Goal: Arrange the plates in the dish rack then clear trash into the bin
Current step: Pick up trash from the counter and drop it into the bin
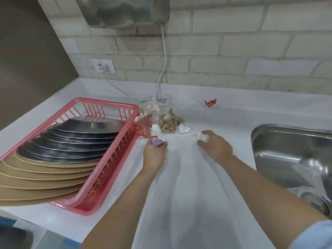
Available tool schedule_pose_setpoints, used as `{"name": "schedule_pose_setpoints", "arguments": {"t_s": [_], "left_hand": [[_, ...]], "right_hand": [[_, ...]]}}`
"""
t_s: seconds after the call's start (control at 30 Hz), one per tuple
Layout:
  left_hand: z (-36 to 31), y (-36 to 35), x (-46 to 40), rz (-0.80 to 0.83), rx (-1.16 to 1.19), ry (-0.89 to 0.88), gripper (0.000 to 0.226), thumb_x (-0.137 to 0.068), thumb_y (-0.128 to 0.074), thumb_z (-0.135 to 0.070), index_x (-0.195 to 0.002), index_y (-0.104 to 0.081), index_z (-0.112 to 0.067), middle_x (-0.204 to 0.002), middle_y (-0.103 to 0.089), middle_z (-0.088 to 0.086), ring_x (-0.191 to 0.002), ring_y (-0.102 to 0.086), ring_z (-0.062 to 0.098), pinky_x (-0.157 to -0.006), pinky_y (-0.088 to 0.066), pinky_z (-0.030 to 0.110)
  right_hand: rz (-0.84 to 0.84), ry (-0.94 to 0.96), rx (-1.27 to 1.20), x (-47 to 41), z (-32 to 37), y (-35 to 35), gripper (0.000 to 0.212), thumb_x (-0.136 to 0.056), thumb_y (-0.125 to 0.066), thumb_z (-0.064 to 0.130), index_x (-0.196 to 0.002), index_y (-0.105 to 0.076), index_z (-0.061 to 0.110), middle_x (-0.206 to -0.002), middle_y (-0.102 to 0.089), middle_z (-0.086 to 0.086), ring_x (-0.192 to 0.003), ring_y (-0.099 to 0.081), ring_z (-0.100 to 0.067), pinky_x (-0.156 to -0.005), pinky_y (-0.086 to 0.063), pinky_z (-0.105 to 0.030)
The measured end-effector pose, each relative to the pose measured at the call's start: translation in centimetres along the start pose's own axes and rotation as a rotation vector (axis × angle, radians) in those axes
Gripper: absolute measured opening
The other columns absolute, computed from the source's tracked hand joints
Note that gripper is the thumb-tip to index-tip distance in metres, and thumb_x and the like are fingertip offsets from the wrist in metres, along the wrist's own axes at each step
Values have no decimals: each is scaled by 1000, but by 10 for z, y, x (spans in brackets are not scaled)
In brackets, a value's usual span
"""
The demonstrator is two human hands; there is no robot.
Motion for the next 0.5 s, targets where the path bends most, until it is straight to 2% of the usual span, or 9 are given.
{"name": "schedule_pose_setpoints", "arguments": {"t_s": [0.1,0.2,0.3,0.4,0.5], "left_hand": [[1,2,0,15,-28,-3,34,-95,-61,-19,-72,-36,-15,-57,-39,2,-41,-34,14,-34,-26,16],[6,3,1,35,-44,7,43,-95,-63,-30,-67,-33,-16,-51,-36,-3,-33,-33,9,-38,-27,20],[9,8,4,25,-39,8,43,-92,-65,-36,-67,-35,-18,-54,-38,-2,-43,-35,15,-46,-28,26],[8,17,8,-3,-41,-4,34,-90,-66,-26,-71,-40,-20,-61,-43,-2,-50,-38,17,-49,-31,28],[9,27,16,-47,-69,-11,28,-90,-65,-22,-74,-43,-22,-65,-47,-1,-57,-44,21,-55,-37,28]], "right_hand": [[-7,29,121,0,4,-3,28,-92,-50,48,-117,-51,36,-104,-65,3,-75,-62,-19,-62,-41,-26],[-25,54,127,9,10,-9,23,-90,-52,39,-112,-53,29,-104,-62,3,-85,-62,-20,-66,-43,-27],[-34,46,48,21,13,-17,28,-81,-61,36,-104,-55,22,-107,-52,3,-84,-60,-21,-68,-46,-29],[-12,72,13,36,23,-29,32,-76,-65,39,-97,-55,18,-105,-42,3,-78,-58,-21,-64,-44,-28],[20,160,2,57,39,-39,29,-75,-64,36,-93,-49,20,-99,-50,5,-78,-56,-19,-63,-41,-29]]}}
Point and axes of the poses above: each hand's wrist, its own x-axis away from the middle knuckle, its own y-axis out of the back of the hand, z = x × y, the point moved 10 cm from there along -x, towards the middle knuckle
